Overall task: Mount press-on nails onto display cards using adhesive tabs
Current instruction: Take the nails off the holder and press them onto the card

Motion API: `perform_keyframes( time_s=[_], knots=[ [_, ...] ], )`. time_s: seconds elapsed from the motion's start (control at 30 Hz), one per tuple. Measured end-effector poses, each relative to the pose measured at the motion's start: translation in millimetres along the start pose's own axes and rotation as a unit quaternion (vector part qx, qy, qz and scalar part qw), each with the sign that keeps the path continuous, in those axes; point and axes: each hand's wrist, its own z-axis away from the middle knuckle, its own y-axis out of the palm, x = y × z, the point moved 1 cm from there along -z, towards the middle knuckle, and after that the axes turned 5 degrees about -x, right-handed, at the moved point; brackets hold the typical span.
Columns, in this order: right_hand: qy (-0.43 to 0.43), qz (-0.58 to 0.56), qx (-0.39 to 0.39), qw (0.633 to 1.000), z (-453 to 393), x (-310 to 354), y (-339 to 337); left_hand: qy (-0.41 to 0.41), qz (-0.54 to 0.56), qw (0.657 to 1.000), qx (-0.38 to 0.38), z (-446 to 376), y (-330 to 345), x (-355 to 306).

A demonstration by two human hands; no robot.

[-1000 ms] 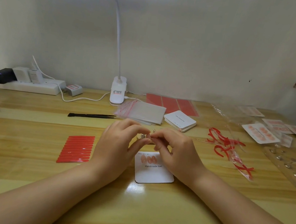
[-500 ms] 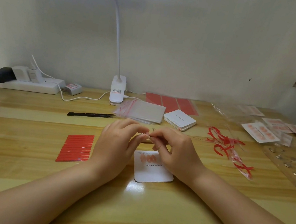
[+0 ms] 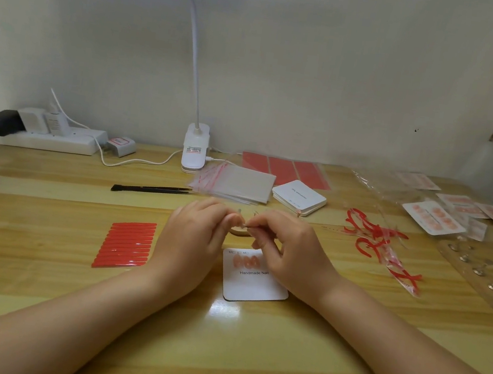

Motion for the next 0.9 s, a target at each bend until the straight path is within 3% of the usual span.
perform_keyframes(
  time_s=[0.17, 0.4, 0.67, 0.9],
  knots=[
    [0.020, -0.016, 0.000, 1.000, 0.3, 2.3, 1.5, -0.014, 0.022, 1.000, -0.014, 0.0, 0.2, 0.3],
    [0.227, -0.170, 0.005, 0.959, -0.2, 13.0, 4.9, -0.054, 0.076, 0.995, -0.035, -4.5, -11.0, 0.7],
    [0.252, -0.182, 0.026, 0.950, -8.9, 17.5, -3.4, 0.032, -0.081, 0.996, -0.012, -13.1, -19.5, -11.4],
    [0.268, -0.196, 0.027, 0.943, -13.9, 20.5, -5.1, 0.030, -0.091, 0.995, -0.024, -12.5, -19.9, -15.7]
  ],
)
